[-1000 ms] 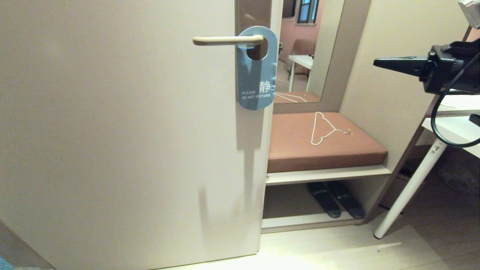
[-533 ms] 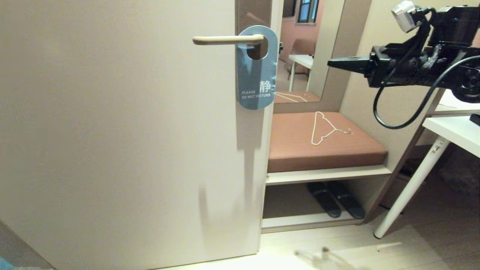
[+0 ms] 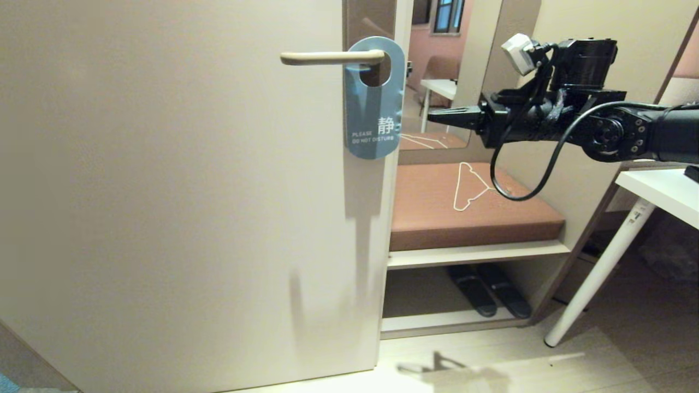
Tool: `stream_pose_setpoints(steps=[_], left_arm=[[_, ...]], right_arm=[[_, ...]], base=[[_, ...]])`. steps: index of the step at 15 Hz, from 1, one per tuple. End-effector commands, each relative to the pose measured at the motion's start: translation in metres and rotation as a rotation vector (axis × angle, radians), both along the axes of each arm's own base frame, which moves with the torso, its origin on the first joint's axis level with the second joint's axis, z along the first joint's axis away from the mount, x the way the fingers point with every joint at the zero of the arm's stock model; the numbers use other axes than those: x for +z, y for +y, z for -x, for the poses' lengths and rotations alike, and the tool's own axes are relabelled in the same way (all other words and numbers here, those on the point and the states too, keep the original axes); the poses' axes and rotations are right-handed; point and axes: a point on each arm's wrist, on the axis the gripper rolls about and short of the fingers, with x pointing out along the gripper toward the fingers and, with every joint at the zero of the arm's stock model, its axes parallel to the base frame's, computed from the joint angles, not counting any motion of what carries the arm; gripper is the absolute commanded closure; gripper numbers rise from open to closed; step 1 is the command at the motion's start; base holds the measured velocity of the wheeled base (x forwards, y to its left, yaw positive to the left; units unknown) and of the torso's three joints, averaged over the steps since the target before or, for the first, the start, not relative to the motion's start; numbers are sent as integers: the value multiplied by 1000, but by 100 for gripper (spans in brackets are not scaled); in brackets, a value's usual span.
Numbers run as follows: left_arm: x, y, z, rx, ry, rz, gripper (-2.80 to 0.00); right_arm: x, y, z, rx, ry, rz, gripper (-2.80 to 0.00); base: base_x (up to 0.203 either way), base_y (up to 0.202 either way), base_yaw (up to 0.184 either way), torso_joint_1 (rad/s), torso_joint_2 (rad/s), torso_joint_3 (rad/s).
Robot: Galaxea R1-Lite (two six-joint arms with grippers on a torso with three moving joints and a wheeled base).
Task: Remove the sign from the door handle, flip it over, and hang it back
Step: Take down the sign
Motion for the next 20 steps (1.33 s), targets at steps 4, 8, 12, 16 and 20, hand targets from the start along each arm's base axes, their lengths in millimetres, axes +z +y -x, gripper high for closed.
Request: stream_pose_setpoints(steps=[4, 8, 12, 16, 20], left_arm=[[0, 0, 0, 1, 1, 0, 0], [0, 0, 0, 0, 1, 0, 0], [0, 0, 0, 0, 1, 0, 0], [0, 0, 0, -1, 1, 0, 0], [0, 0, 0, 1, 1, 0, 0]], right_arm=[[-4, 16, -1, 42, -2, 1, -280], [-9, 17, -10, 41, -5, 0, -280], [-13, 18, -20, 39, -12, -3, -280], [-16, 21, -28, 40, -19, -5, -280], [-17, 31, -28, 63, -19, -6, -280]], base=[[0, 0, 0, 0, 0, 0], [0, 0, 0, 0, 0, 0], [0, 0, 0, 0, 0, 0], [0, 0, 0, 0, 0, 0], [0, 0, 0, 0, 0, 0]])
